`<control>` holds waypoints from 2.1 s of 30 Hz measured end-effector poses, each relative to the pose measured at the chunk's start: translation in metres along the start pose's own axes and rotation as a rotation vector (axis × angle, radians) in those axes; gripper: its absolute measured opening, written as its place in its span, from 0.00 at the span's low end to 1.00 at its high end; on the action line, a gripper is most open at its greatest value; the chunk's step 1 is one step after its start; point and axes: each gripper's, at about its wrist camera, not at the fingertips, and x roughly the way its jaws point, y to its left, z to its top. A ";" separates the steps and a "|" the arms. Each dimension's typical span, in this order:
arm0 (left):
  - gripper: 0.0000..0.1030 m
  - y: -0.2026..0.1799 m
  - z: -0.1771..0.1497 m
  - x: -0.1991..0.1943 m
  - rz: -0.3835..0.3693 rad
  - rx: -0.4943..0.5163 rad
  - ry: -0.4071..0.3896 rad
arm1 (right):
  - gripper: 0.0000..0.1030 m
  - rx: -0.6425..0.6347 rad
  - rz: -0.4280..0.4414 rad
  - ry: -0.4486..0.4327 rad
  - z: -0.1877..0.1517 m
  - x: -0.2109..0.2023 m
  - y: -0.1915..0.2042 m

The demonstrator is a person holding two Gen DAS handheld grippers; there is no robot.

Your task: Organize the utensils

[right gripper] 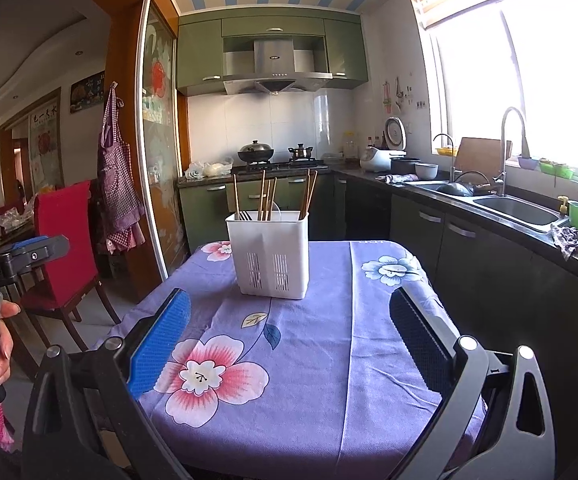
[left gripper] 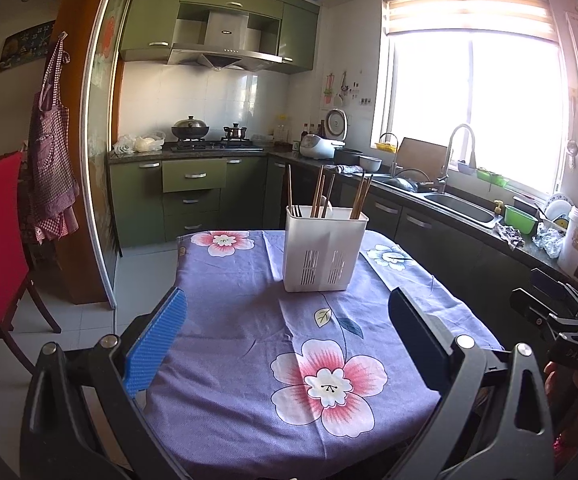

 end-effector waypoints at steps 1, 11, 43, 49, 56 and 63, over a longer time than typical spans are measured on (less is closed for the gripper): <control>0.93 0.000 0.000 0.000 0.000 0.000 0.000 | 0.95 0.000 -0.001 -0.001 0.000 0.000 0.000; 0.93 -0.001 0.000 -0.002 -0.003 -0.001 -0.001 | 0.95 0.000 -0.003 0.002 0.001 0.001 0.001; 0.93 0.000 0.001 -0.004 0.014 -0.003 -0.011 | 0.95 -0.003 0.003 0.011 0.001 0.001 0.005; 0.93 0.002 0.001 -0.001 0.021 -0.006 -0.002 | 0.95 -0.001 0.005 0.017 0.001 0.004 0.005; 0.93 0.004 0.000 0.000 0.026 -0.016 -0.005 | 0.96 -0.001 0.006 0.023 0.000 0.007 0.004; 0.93 0.004 0.000 0.001 0.031 -0.012 0.000 | 0.95 -0.001 0.005 0.025 -0.001 0.009 0.004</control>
